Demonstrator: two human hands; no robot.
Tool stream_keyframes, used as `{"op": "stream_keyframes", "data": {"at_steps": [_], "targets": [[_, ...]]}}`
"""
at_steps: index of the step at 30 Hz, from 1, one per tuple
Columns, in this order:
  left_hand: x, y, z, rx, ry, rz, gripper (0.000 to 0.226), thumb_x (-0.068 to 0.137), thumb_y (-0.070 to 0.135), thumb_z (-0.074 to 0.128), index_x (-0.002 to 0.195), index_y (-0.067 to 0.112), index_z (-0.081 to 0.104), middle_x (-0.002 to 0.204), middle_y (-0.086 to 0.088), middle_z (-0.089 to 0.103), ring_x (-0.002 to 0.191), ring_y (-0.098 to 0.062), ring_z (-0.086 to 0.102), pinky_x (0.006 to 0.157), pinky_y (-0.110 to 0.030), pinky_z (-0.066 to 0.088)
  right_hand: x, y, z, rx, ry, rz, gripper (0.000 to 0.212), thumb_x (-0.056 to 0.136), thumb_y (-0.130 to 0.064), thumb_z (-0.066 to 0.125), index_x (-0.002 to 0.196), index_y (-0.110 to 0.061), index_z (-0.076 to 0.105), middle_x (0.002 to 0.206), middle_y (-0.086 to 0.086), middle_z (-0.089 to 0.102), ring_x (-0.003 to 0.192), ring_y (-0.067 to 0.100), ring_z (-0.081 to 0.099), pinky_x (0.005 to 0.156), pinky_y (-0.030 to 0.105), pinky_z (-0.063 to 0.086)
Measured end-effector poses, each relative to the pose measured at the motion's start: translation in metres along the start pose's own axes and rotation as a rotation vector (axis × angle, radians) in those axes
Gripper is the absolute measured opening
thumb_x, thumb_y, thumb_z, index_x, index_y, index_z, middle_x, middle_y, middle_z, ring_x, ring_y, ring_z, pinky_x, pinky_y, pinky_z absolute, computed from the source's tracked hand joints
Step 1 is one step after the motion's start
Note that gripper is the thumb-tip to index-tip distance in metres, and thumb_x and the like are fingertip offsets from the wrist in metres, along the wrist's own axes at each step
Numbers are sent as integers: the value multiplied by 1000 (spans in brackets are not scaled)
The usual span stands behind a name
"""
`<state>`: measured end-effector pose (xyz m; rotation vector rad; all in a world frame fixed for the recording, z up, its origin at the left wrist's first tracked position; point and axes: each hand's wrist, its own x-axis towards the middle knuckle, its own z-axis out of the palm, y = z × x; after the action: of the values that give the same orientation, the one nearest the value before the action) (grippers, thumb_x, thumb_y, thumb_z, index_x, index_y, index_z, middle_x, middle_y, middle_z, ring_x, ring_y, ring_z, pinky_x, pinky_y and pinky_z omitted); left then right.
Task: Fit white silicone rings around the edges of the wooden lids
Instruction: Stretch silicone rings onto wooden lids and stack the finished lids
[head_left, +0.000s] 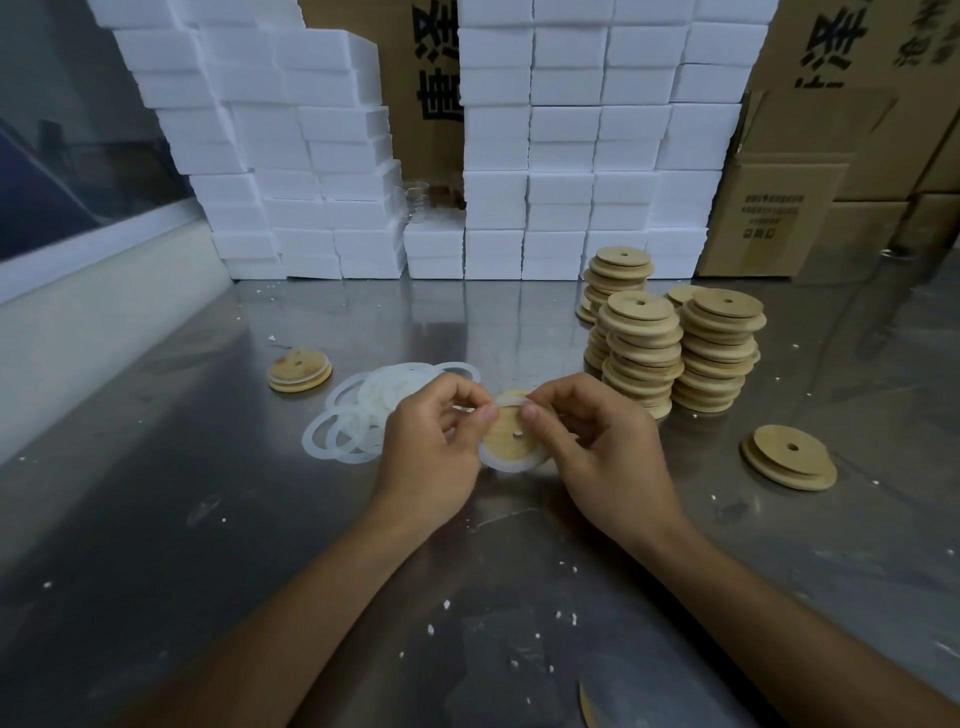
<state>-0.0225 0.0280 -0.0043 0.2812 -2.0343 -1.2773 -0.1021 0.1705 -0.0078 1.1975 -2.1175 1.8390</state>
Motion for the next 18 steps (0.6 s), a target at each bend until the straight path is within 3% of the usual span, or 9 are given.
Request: {"op": "stream_keyframes", "data": {"at_steps": [2,5,11,18], "targets": [[0,2,-2,94,23,89,23,88,8,69,77,27,62,79,12,67,81,-6,65,73,-19,53,1,1,-1,-51,23,4,4,89,-17,73,91,-15,72,84,-10,74,84,7,71,74,33,60],[-1,4,-5,164,22,168,14,87,9,70,79,19,66,78,13,66,82,-5,62,72,-18,52,1,3,-4,-77,23,31,4,88,-21,73,90,-18,74,84,-13,74,84,7,71,70,38,61],[0,6,-7,140,15,134,5,84,7,73,83,12,73,81,9,71,81,-6,67,77,-24,55,3,4,-5,-38,23,75,3,87,-17,74,88,-20,75,83,-8,75,82,9,72,77,41,61],[2,4,-9,105,19,67,9,84,10,74,80,19,72,80,10,72,81,-8,68,78,-26,57,4,2,-5,26,17,144,6,85,-10,76,83,-15,76,79,-2,76,77,16,73,76,46,61]]}}
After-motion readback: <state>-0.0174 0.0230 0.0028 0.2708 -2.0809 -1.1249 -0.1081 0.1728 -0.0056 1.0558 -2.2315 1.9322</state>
